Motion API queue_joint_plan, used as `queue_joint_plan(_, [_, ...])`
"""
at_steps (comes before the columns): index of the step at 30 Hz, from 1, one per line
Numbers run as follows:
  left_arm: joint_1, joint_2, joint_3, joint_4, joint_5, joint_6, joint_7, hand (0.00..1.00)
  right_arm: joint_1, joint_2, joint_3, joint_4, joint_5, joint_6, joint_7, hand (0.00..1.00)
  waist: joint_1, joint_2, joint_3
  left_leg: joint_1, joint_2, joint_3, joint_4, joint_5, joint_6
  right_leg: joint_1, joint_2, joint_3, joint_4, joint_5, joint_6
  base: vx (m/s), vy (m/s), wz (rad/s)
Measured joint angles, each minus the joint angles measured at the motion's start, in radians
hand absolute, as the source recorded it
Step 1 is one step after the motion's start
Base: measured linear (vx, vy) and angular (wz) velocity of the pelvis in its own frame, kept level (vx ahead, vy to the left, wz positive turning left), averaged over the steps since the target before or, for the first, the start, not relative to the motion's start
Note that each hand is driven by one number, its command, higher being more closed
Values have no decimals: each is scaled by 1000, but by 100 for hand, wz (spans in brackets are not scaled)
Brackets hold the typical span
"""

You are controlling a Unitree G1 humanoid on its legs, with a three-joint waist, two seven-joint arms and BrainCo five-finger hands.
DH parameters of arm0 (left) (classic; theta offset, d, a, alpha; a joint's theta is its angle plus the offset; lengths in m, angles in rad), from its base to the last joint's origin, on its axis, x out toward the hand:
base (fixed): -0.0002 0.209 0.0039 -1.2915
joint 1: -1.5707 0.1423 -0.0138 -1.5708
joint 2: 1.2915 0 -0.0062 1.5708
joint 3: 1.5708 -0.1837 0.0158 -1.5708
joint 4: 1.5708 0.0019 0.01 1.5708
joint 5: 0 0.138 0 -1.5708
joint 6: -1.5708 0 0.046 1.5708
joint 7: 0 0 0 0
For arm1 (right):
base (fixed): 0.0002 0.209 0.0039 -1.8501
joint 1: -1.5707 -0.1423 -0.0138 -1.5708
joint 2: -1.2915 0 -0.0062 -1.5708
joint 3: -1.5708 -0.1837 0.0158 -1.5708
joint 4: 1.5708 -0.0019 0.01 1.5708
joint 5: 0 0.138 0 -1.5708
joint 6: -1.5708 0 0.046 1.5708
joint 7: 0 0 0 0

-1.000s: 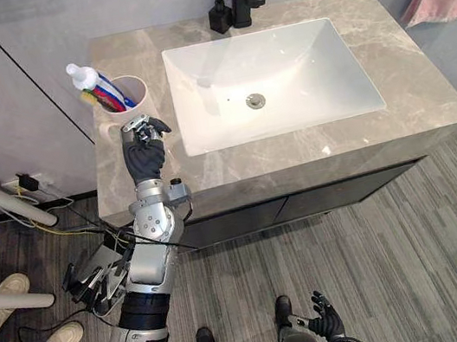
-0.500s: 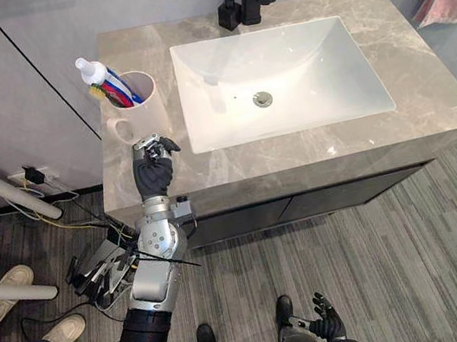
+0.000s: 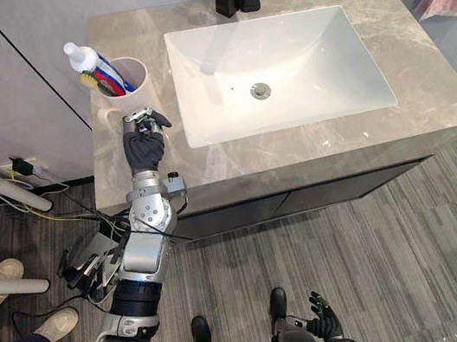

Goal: Organize washtable

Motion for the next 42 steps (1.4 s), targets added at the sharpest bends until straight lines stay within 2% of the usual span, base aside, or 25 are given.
queue_joint_plan(12, [-49,21,44,24,5,12,24,100,0,-7,14,-17,19,-5,1,0,0,0,33,-27,14,-2,30,-2,-3,-18,11,2,10,7,-10,-24,-10,-1])
queue_joint_plan(17, [-132,57,40,69,5,13,27,100,0,-16,23,-37,27,-17,1,0,0,-1,69,-38,15,-4,41,-1,-3,-23,11,2,10,13,-16,-43,-8,0])
queue_joint_plan(27, [-282,118,28,148,-6,14,32,100,0,-22,37,-50,39,-20,1,0,-2,-11,89,-71,16,-4,58,-1,-3,-49,11,4,9,23,-18,-3,0,0])
queue_joint_plan(31, [-349,129,28,188,-17,14,32,100,0,-23,38,-59,41,-20,1,0,-1,-14,107,-79,17,-4,67,-1,-3,-53,11,5,9,29,-20,-16,1,-1])
queue_joint_plan(38, [-506,212,15,291,-62,14,30,100,-1,-23,45,-80,69,-22,1,0,-2,-26,149,-118,22,3,89,-1,-3,-88,14,17,8,46,-24,-38,-2,-4])
queue_joint_plan(42, [-564,225,6,340,-83,14,27,100,-1,-25,52,-80,84,-24,0,0,-4,-29,155,-128,31,2,95,-1,-3,-93,14,15,7,47,-25,-4,-2,-1])
